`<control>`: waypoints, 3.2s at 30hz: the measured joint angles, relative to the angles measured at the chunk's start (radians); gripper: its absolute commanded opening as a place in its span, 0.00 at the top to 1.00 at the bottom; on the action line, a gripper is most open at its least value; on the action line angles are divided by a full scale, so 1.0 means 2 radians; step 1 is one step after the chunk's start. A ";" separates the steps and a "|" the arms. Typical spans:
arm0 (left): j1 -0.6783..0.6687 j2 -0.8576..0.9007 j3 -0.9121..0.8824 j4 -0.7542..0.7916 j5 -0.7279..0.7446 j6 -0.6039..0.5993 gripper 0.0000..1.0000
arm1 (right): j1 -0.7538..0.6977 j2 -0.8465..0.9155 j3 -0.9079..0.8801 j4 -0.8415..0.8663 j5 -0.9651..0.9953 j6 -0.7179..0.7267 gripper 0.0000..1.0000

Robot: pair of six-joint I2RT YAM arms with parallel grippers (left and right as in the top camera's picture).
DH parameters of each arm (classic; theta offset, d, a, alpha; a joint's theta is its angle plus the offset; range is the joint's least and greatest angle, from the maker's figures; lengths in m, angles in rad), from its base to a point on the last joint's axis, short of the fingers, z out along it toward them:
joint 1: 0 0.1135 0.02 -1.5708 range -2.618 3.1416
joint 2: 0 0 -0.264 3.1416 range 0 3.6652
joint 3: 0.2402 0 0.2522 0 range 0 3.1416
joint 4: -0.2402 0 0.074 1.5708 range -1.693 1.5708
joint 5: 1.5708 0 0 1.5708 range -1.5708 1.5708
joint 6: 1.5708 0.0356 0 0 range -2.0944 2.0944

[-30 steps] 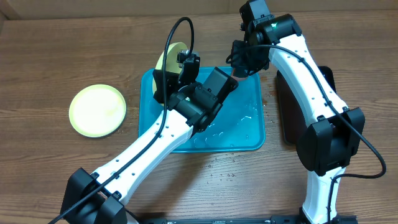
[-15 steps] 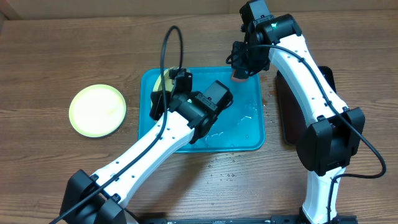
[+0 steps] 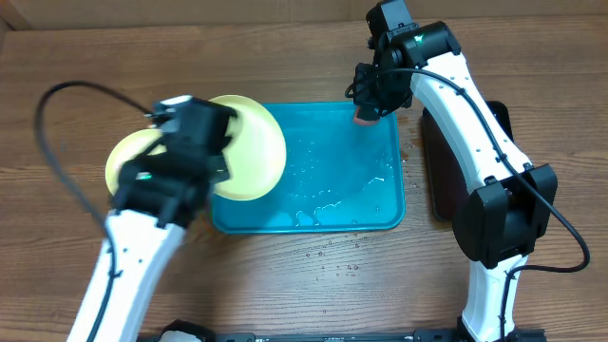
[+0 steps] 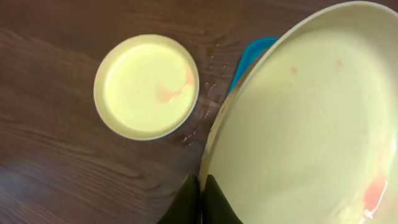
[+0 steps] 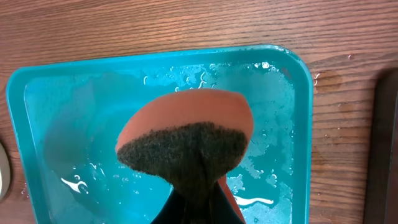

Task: Clean dirty plates on tray and stack at the side
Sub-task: 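Lift the second yellow plate with left gripper and stack it left, then carry the sponge with right gripper into the dark tray and release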

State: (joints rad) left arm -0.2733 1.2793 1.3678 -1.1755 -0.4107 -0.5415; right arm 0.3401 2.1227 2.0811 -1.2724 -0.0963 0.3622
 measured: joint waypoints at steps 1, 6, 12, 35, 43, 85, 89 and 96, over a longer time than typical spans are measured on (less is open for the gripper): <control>0.030 -0.002 0.000 0.000 0.029 0.014 0.96 | 0.000 0.000 0.000 0.000 0.000 0.000 0.96; 0.134 0.001 0.000 0.002 0.118 0.068 0.96 | 0.000 0.000 0.000 -0.001 0.000 0.000 0.96; 0.254 0.029 0.000 0.008 0.202 0.127 0.96 | 0.000 0.000 0.000 -0.001 0.000 0.000 0.96; 0.438 0.262 0.000 0.130 0.257 0.181 0.96 | 0.000 0.000 0.000 -0.002 0.000 0.000 0.96; 0.439 0.326 0.000 0.139 0.258 0.181 0.89 | 0.000 0.000 0.000 -0.002 0.000 0.000 0.96; 0.088 0.239 0.103 0.128 0.308 0.260 0.58 | -0.157 -0.032 -0.112 -0.062 0.194 -0.002 0.96; 0.075 0.239 0.103 0.134 0.303 0.261 0.55 | -0.175 -0.032 -0.177 -0.004 0.185 -0.025 0.93; 0.075 0.239 0.103 0.137 0.297 0.264 0.36 | -0.183 -0.032 -0.223 0.049 0.126 -0.090 0.77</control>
State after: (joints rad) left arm -0.1242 1.7565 1.5742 -0.9009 0.1829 -0.0139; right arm -0.0265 2.0583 1.6360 -1.1744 0.1562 0.1829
